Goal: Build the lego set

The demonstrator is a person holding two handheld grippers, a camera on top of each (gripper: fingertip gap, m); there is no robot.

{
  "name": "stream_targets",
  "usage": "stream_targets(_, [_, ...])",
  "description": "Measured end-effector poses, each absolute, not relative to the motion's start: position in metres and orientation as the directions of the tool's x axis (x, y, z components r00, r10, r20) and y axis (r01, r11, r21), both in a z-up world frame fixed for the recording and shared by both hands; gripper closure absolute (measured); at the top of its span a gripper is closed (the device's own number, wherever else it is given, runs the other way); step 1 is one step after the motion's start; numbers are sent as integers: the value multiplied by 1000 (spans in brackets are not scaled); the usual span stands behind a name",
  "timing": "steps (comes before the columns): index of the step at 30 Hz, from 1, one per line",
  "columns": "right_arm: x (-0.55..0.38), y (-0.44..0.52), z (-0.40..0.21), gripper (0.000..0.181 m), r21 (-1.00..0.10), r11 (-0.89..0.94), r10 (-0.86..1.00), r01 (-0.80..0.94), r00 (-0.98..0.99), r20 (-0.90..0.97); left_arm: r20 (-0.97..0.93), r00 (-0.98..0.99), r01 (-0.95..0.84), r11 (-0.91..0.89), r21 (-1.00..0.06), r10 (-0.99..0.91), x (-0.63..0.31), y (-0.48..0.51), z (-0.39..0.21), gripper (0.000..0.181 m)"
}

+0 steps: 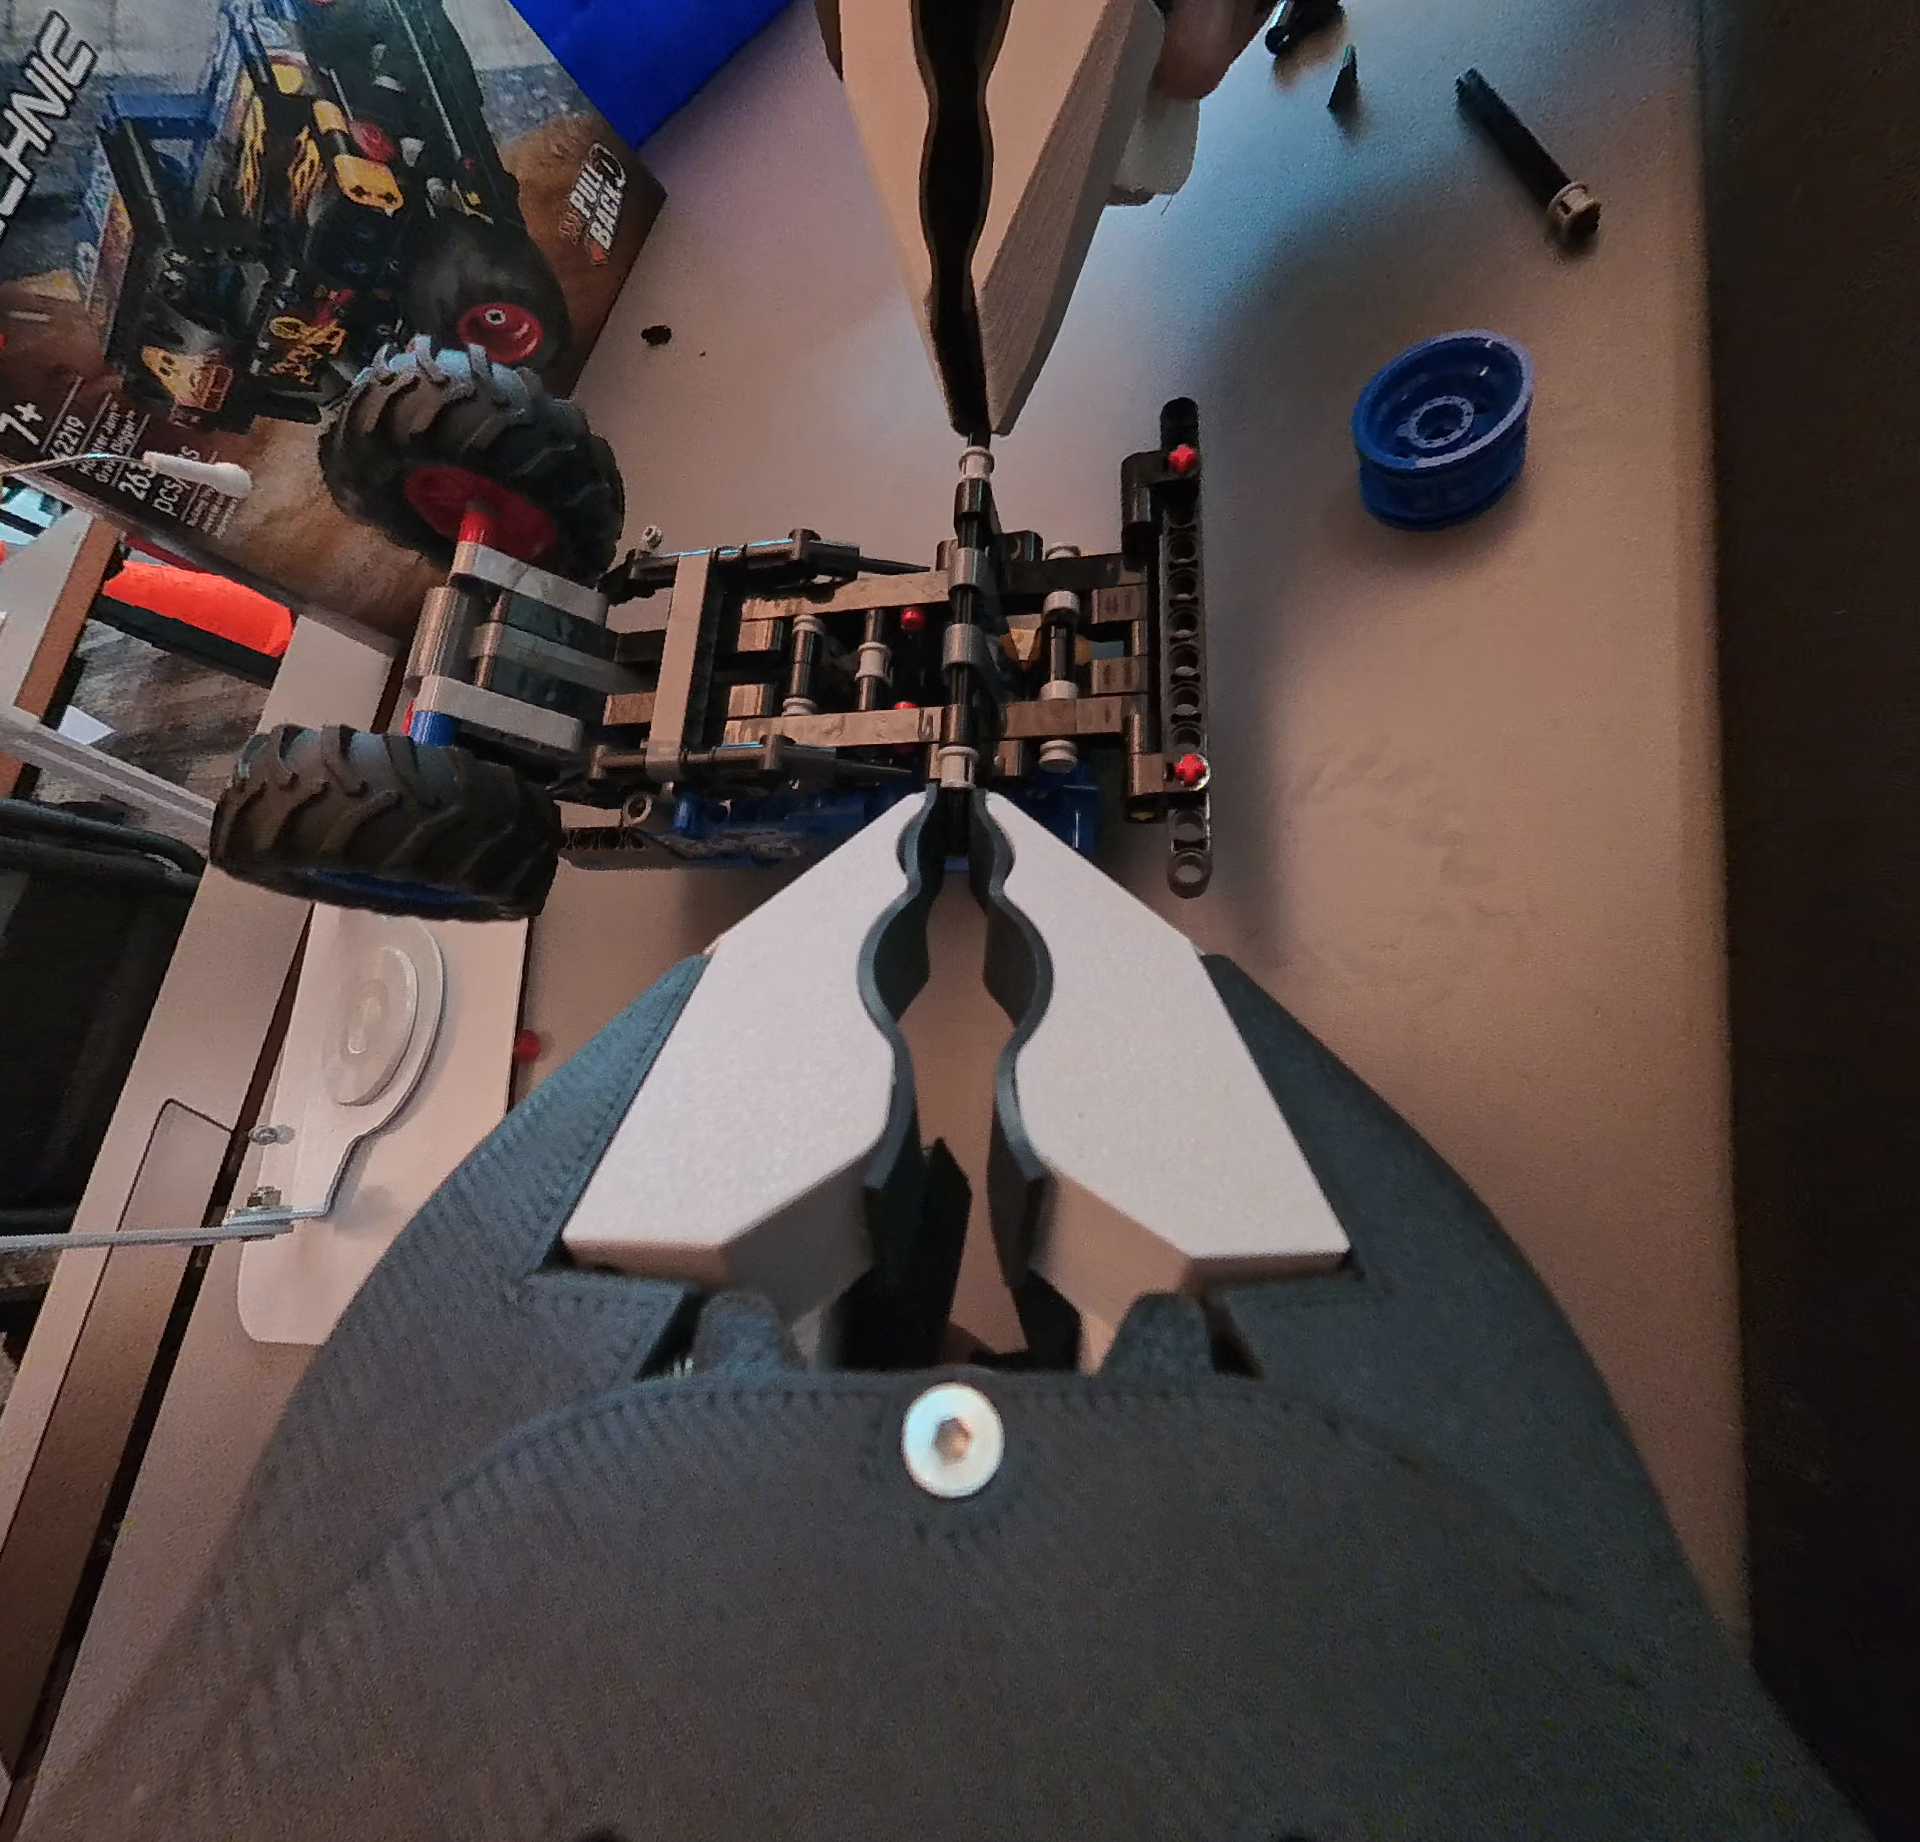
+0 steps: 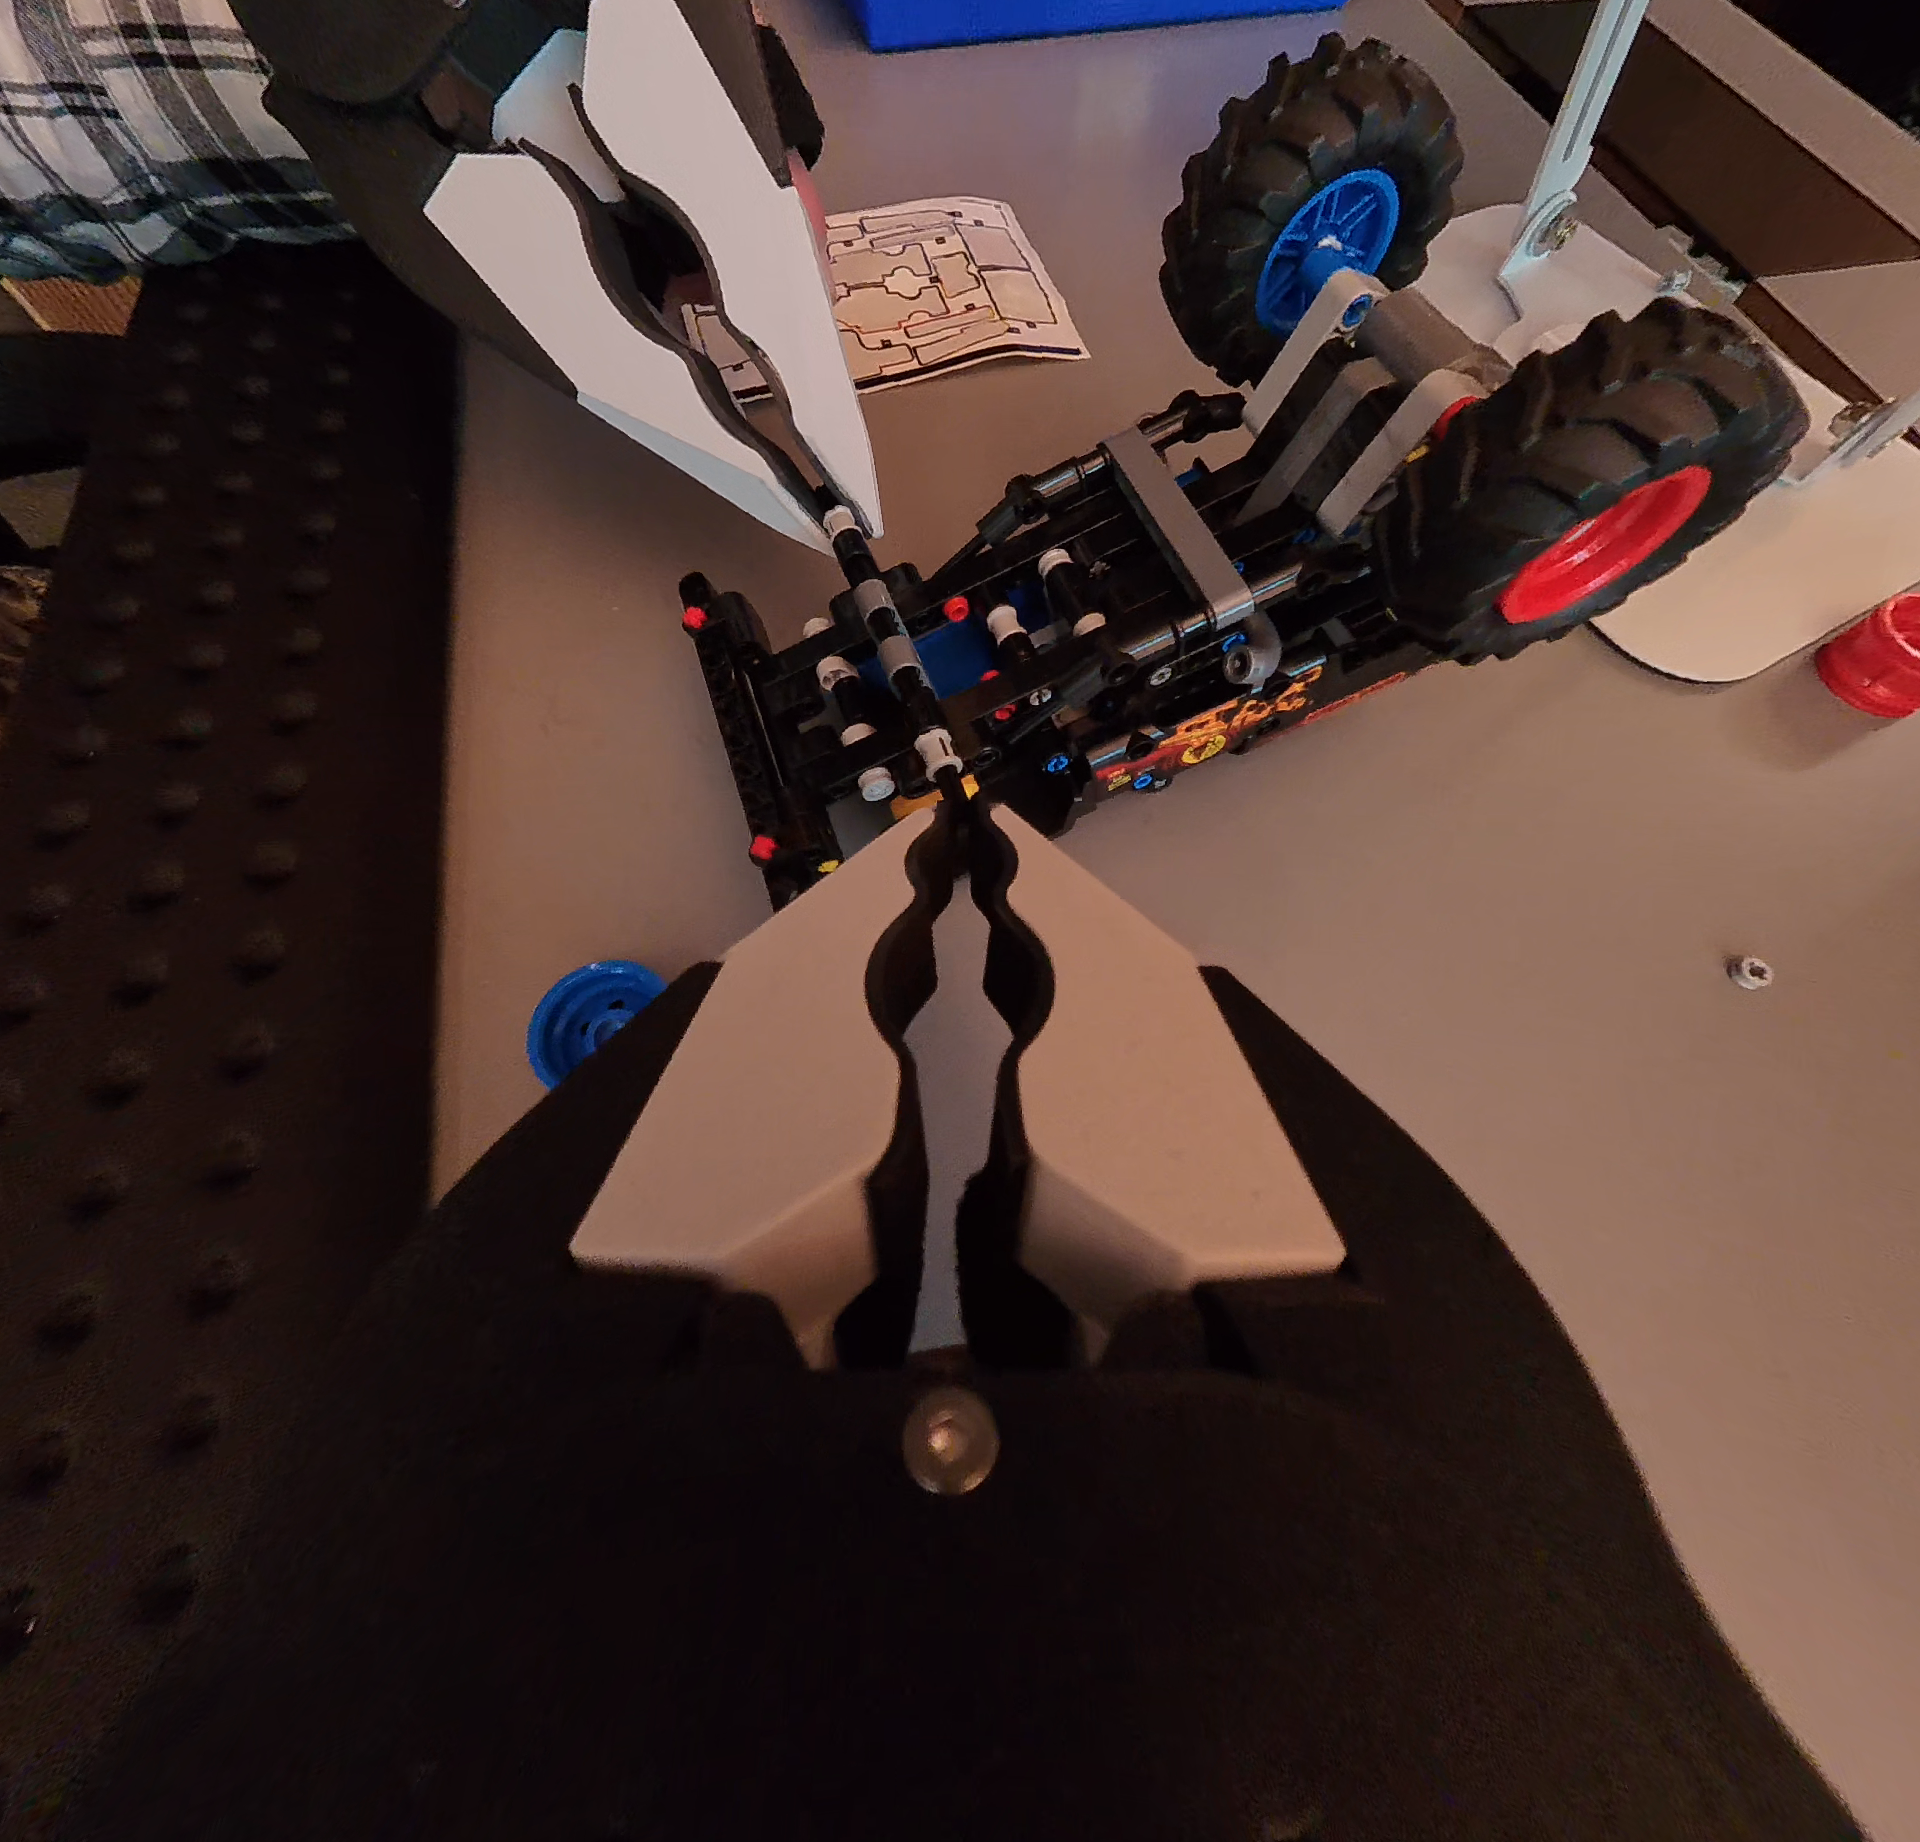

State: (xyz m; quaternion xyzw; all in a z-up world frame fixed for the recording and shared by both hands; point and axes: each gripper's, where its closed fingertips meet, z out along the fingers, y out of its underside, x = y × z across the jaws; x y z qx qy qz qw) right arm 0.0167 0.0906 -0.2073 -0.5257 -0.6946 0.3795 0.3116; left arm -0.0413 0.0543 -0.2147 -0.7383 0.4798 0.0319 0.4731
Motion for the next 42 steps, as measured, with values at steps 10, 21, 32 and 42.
stream_targets(10, [16,90,-208,181,-862,109,968,496,-249,-21,-510,534,-746,-92,-660,-674,-42,55,-215,179])
stream_targets(21, [15,90,-208,181,-855,175,967,488,-247,57,-503,539,-741,-97,-665,-676,-42,55,-215,179])
stream_targets(32, [10,90,-208,181,-858,174,969,483,-240,61,-515,534,-753,-99,-651,-670,-46,55,-215,179])
stream_targets(42, [32,109,-189,154,-878,98,989,468,-148,32,-527,561,-754,-131,-644,-638,-70,58,-208,177])
